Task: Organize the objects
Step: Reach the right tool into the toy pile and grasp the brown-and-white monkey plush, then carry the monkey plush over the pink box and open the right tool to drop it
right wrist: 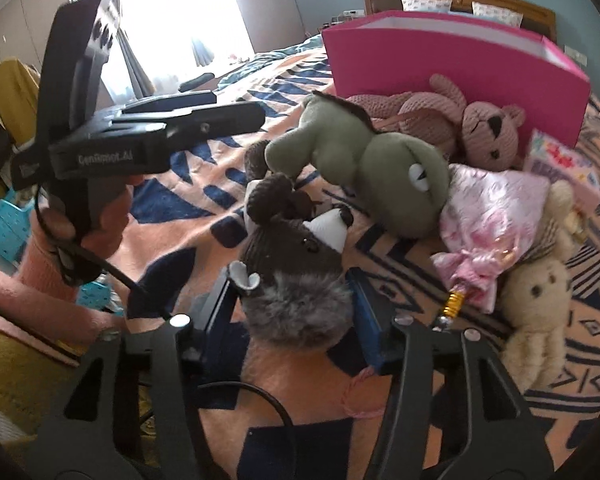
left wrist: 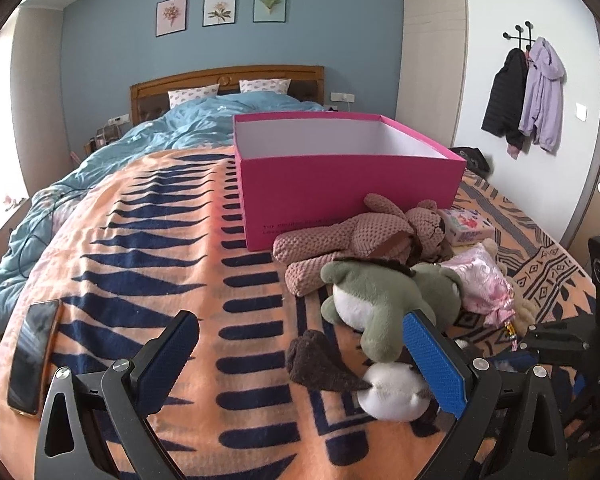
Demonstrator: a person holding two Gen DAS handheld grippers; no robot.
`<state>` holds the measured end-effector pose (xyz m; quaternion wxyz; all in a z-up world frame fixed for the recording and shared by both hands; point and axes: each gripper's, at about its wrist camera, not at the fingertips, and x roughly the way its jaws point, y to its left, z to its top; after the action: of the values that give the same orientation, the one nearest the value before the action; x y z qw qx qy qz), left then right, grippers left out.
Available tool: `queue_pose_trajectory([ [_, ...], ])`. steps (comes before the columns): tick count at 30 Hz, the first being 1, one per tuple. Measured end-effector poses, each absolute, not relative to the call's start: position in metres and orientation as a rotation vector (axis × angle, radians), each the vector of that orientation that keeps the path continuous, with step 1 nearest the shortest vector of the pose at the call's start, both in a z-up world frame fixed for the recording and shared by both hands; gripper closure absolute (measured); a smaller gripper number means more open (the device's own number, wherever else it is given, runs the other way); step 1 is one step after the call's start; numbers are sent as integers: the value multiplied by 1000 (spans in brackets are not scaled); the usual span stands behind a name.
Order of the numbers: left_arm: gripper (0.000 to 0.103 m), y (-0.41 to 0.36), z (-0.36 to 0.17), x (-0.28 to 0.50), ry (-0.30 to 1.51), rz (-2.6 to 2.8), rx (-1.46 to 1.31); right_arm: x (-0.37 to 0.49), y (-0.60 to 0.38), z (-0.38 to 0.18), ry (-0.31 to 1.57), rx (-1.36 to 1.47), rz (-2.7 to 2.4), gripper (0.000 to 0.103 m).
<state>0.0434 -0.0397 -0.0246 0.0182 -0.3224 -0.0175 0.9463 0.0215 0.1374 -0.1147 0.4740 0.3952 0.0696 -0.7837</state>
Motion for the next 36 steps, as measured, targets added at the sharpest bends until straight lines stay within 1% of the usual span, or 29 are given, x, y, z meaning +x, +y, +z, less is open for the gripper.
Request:
queue_pose_trajectory([
  [3,0,-39,-28,44,-53,2909,-1008,19,141,-111,163,951,-1926,51],
  [14,0,-24,-36,47,-62,2720,-989,-17,179,-62,-92,826,-1939,53],
  [18,0,-13,-43,42,-75,2653,-997,-25,182,-51,-131,791,-1946,54],
  [19,2,-10,-46,39,-82,2632,-1005,-24,179,-48,-145,786,-1943,54],
  [20,4,-7,-48,38,-88,2616,-1007,-24,179,-47,-157,783,-1943,54],
  [22,16,-1,-50,35,-94,2590,-1022,-29,180,-45,-185,790,-1930,54],
  [23,20,2,-52,32,-89,2586,-1038,-30,179,-44,-199,790,-1927,54],
  [25,36,5,-54,29,-86,2588,-1057,-32,180,-42,-226,788,-1914,54],
  [26,39,5,-53,29,-93,2590,-1056,-31,184,-39,-237,782,-1914,54],
  [28,50,1,-50,30,-108,2601,-1046,-30,186,-36,-251,774,-1912,54],
  [31,59,-6,-42,34,-123,2631,-1022,-29,189,-30,-267,757,-1895,54],
  [36,60,-14,-22,36,-102,2668,-964,-32,188,-22,-275,715,-1872,54],
])
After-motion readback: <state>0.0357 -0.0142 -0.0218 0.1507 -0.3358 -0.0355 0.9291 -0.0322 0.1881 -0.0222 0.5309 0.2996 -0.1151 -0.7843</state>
